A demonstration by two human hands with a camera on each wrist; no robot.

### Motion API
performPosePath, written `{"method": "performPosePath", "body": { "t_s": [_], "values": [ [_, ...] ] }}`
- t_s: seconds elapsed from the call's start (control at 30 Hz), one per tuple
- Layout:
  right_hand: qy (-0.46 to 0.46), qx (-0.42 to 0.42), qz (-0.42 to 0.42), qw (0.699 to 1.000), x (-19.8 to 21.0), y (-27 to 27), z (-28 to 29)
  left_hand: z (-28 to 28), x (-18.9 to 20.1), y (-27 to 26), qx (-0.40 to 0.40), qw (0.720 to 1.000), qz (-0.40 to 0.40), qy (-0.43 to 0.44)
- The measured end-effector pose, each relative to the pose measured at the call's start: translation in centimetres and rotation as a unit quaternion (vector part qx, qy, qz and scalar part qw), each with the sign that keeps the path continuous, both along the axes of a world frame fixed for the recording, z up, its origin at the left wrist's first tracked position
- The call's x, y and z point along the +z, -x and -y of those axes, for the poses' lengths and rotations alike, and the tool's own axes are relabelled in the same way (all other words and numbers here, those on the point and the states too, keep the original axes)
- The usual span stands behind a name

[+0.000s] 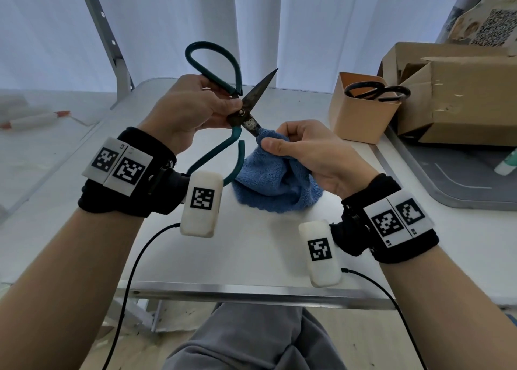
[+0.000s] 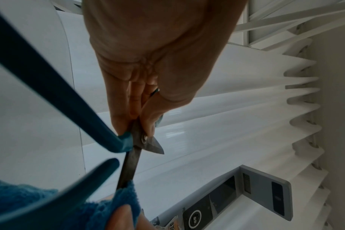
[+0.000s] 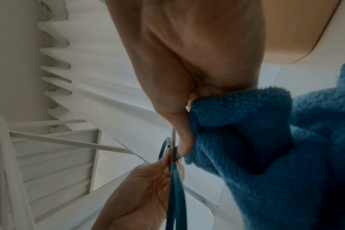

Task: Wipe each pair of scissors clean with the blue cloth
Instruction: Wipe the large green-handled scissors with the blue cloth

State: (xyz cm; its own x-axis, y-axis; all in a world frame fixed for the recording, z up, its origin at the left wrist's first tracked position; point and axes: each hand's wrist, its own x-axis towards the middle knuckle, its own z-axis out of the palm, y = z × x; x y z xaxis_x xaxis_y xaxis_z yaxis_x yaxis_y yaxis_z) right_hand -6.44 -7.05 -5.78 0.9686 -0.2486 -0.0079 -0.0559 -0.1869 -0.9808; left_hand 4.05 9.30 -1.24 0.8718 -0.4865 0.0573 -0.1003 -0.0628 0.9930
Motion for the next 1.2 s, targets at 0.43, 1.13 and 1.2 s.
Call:
{"method": "performPosePath", "body": {
  "t_s": [0.43,1.13,1.2],
  "values": [
    [-0.013,-0.120,-0.014,0.993,-0.3,0.7,3.1,-2.8,1.1,-2.3,0.059,0.998,-0.007,0.035],
    [-0.081,-0.045,0.017,0.996,1.5,-0.9,-1.3,1.2,-0.8,0.6,-0.004,1.000,-0.004,-0.016],
    [-0.080,-0.046,0.018,0.996,1.6,-0.8,-1.2,1.3,-0.6,0.6,-0.007,1.000,-0.011,-0.013]
  ]
}}
